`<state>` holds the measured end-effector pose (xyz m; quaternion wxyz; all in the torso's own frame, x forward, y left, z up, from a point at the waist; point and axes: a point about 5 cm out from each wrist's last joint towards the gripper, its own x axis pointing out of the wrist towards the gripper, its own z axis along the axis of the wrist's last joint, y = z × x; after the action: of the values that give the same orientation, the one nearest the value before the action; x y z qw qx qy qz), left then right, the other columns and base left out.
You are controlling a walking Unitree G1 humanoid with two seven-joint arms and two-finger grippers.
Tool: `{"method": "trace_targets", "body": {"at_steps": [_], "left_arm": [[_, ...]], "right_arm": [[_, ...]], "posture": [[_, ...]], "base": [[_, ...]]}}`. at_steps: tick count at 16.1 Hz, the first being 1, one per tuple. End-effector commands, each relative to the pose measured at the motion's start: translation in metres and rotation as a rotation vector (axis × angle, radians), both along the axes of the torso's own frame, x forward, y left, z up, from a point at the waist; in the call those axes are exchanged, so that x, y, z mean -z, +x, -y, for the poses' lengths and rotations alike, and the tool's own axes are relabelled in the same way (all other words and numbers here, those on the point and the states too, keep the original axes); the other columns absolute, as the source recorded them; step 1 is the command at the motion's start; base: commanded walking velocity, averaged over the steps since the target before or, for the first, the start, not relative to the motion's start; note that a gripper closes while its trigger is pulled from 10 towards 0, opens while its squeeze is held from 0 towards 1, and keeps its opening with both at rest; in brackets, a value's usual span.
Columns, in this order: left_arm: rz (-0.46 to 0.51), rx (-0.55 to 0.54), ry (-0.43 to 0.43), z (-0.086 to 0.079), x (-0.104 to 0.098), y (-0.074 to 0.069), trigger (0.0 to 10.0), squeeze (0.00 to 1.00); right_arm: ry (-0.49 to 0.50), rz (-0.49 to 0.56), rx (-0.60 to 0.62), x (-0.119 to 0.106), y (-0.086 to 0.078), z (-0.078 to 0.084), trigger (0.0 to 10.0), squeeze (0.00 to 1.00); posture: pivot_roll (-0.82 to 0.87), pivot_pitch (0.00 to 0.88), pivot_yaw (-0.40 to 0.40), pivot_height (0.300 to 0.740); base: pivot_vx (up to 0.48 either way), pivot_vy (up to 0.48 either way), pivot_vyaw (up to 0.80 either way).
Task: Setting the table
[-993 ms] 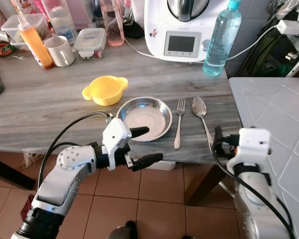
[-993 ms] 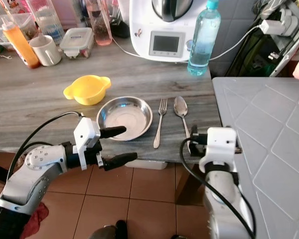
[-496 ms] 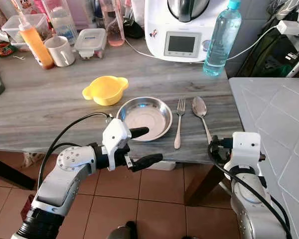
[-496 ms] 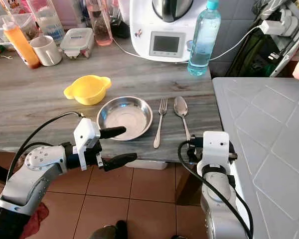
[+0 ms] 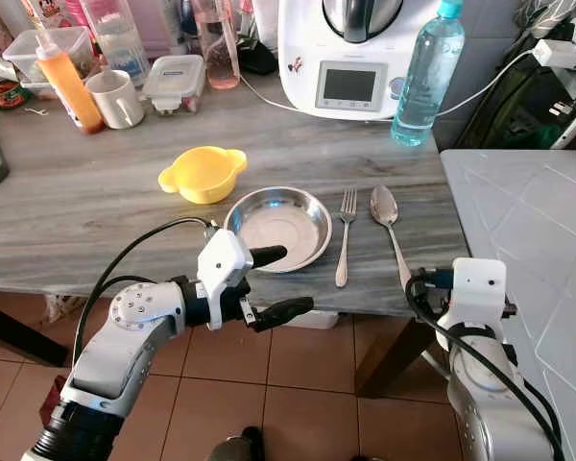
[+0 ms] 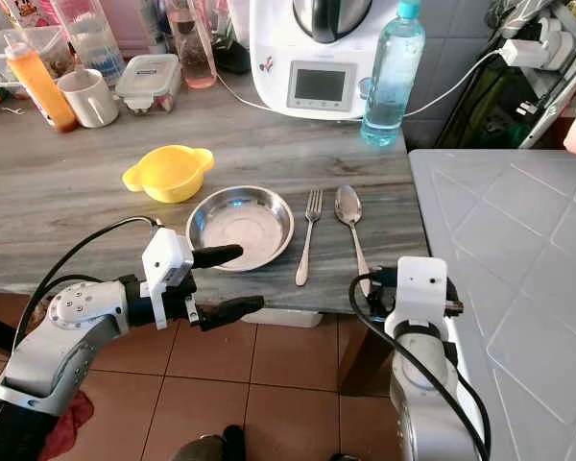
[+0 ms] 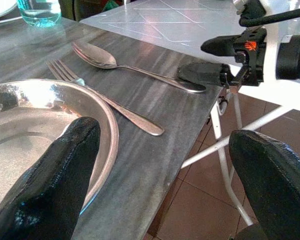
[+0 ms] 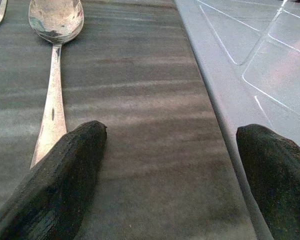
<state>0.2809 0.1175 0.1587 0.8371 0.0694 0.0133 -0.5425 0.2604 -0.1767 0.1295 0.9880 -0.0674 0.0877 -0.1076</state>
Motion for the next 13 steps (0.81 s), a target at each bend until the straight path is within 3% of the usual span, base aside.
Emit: {"method": "trace_targets", "body": {"at_steps": [1, 5, 13], "left_arm": [[0.002, 0.005, 0.016, -0.001, 0.000, -0.003, 10.0, 0.00], [0.004, 0.007, 0.017, -0.001, 0.000, -0.003, 10.0, 0.00], [-0.003, 0.011, 0.019, -0.001, 0.001, -0.005, 10.0, 0.00]], "right_arm": [[0.014, -0.033, -0.020, 0.006, 0.000, -0.004, 10.0, 1.00], [0.029, -0.031, -0.054, 0.005, 0.008, -0.014, 10.0, 1.00], [0.039, -0.048, -0.068, 0.010, 0.001, -0.015, 10.0, 1.00]], "posture": [[0.11, 0.196, 0.054, 0.740], [0.11, 0.199, 0.053, 0.740], [0.11, 0.201, 0.053, 0.740]], "base": [[0.000, 0.000, 0.00], [0.000, 0.000, 0.00], [0.000, 0.000, 0.00]]}}
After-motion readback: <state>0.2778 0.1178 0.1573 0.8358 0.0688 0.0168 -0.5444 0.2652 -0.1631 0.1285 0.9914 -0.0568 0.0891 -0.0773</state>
